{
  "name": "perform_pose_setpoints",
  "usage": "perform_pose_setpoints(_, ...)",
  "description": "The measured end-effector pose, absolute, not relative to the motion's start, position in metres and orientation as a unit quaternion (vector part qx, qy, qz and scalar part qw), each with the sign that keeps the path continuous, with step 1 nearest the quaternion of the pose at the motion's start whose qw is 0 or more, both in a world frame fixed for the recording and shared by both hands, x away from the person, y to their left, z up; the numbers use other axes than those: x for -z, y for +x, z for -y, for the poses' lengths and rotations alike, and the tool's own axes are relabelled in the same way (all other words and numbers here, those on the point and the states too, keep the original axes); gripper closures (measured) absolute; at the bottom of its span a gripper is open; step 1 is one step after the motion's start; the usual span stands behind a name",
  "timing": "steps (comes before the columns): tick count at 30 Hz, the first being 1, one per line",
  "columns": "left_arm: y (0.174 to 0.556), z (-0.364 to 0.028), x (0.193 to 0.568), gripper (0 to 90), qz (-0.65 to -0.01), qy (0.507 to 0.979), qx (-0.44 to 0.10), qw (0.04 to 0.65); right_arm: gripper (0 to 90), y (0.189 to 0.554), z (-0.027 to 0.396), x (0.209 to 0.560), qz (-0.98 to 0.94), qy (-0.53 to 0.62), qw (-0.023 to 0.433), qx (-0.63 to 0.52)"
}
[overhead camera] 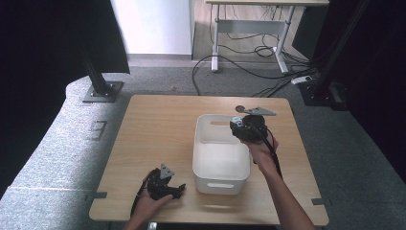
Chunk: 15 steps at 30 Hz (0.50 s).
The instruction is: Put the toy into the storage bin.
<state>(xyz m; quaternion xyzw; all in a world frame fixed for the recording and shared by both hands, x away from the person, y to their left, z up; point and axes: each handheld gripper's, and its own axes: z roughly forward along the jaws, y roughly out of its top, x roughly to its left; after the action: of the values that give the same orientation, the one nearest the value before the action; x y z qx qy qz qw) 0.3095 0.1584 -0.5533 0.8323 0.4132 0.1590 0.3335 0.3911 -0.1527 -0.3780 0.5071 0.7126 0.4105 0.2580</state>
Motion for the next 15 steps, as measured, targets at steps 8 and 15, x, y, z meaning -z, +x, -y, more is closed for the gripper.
perform_pose_setpoints(8, 0.31, -0.158, 0.553, 11.2, -0.413, 0.832, -0.159, 0.333, 50.2, 0.396, 0.145, 0.379, -0.715, 0.507, 0.252, -0.41)
perform_pose_setpoints(15, 0.31, -0.158, 0.553, 11.2, -0.413, 0.832, -0.159, 0.333, 50.2, 0.399, 0.14, 0.379, -0.716, 0.507, 0.25, -0.409)
